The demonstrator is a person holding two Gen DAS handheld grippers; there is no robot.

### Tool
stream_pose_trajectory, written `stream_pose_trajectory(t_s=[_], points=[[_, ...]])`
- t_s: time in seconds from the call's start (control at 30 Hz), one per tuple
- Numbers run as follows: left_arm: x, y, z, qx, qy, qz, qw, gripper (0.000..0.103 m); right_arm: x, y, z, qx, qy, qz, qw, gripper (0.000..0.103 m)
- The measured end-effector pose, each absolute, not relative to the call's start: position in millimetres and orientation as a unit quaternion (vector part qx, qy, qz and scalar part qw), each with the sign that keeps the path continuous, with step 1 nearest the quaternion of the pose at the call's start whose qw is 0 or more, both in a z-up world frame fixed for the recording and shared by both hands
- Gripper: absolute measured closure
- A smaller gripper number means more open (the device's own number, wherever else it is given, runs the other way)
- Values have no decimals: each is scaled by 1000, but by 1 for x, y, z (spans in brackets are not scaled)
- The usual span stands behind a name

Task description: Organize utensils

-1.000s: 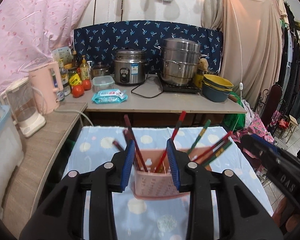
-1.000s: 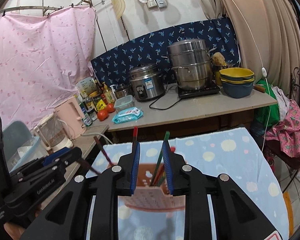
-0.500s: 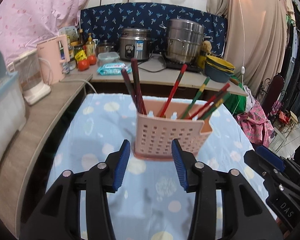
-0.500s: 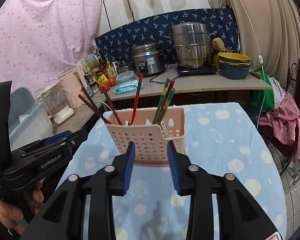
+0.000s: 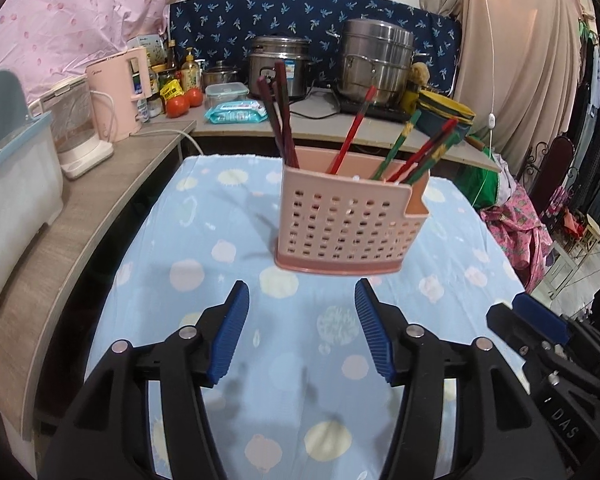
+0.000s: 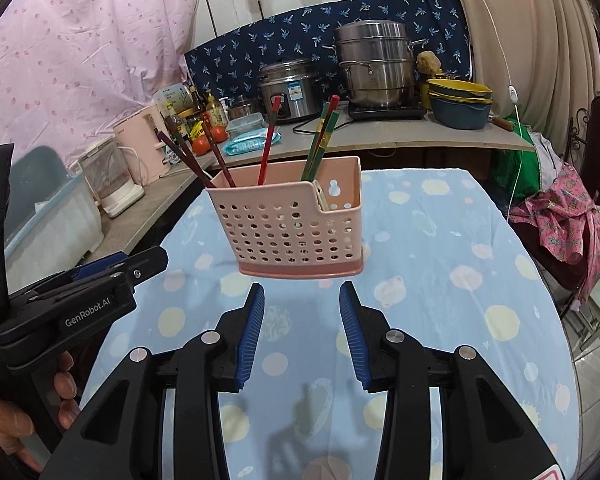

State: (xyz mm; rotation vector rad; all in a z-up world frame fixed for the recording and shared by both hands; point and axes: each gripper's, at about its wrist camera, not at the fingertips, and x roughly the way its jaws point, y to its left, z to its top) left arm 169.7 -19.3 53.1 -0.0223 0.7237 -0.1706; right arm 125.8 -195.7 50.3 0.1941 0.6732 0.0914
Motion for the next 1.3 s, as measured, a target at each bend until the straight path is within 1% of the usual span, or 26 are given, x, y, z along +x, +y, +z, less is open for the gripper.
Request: stream_pose_trajectory(t_s=[0.17, 0.27, 0.33, 0.4, 0.47, 0.53, 0.57, 0.63, 0.7, 0.8, 0.9, 1.1, 1.17, 1.2, 1.3], points=[[159, -16, 43, -6, 363, -75, 929, 49, 118, -194, 45, 89, 336, 40, 937, 64], [154, -15, 39, -2, 367, -70, 928, 47, 112, -191, 41, 79, 339, 35, 937, 63], [150, -15, 36, 0, 369, -68, 927, 45, 109, -191, 38, 79, 340, 35, 937, 58], [148, -15, 33, 2, 371, -65, 926, 43, 105, -190, 35, 78, 341, 33, 936, 56], [146, -15, 31, 6, 372, -62, 926, 39, 103, -191, 32, 77, 344, 31, 935, 53], [144, -16, 29, 11, 372, -54, 927, 30, 101, -192, 30, 79, 344, 29, 935, 47], [142, -16, 28, 13, 372, -50, 927, 28, 100, -192, 29, 80, 343, 28, 935, 45], [141, -16, 27, 14, 372, -46, 927, 22, 98, -194, 28, 80, 341, 24, 936, 37], [139, -15, 25, 17, 373, -42, 927, 17, 97, -195, 28, 77, 340, 20, 937, 32], [139, -15, 23, 21, 374, -39, 926, 15, 97, -197, 27, 73, 342, 15, 937, 19], [138, -14, 23, 23, 375, -35, 926, 11, 97, -198, 26, 69, 342, 6, 937, 19], [139, -11, 22, 28, 377, -25, 926, 9, 97, -200, 25, 65, 341, -1, 938, 18], [139, -11, 22, 29, 376, -23, 926, 9, 97, -200, 24, 73, 343, 6, 936, 9], [139, -10, 22, 30, 375, -22, 926, 8, 97, -201, 24, 80, 345, 11, 935, 7], [140, -10, 23, 32, 373, -19, 927, 8, 97, -202, 23, 78, 341, 6, 937, 7]])
